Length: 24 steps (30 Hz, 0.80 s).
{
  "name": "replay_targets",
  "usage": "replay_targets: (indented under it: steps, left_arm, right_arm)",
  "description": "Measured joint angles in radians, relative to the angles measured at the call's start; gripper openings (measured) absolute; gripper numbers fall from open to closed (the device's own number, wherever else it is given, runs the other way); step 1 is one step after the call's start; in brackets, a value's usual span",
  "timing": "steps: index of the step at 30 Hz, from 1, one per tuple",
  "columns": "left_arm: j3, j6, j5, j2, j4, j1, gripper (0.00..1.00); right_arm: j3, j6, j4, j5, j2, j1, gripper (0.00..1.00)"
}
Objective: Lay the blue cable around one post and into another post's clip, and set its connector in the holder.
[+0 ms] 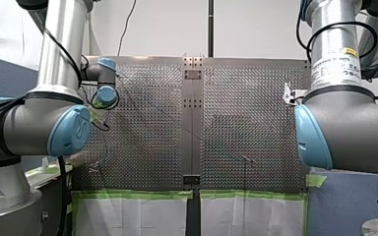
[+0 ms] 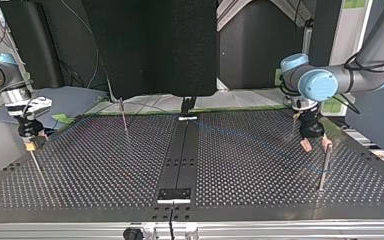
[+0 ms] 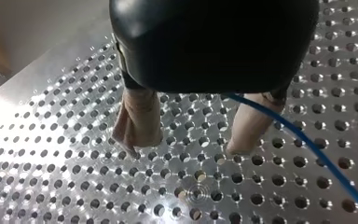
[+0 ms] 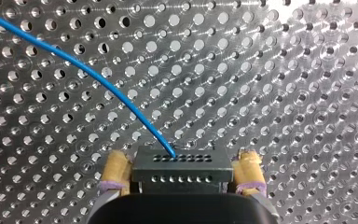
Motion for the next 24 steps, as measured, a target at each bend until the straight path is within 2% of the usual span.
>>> replay_targets:
  steps: [9,19,24]
  left_arm:
    - [-0.023,0.003,0.0,0.009,-0.001,0.0,1.0]
    - [-0.071,0.035,0.003,0.071,0.004,-0.001,1.0]
    - [-0.094,0.059,0.029,0.097,0.006,-0.007,1.0]
  right_arm:
    - [0.0,0.0,0.0,0.0,0.0,0.0,0.98]
    - [0.0,0.0,0.0,0.0,0.0,0.0,0.98]
    - [0.0,0.0,0.0,0.0,0.0,0.0,0.98]
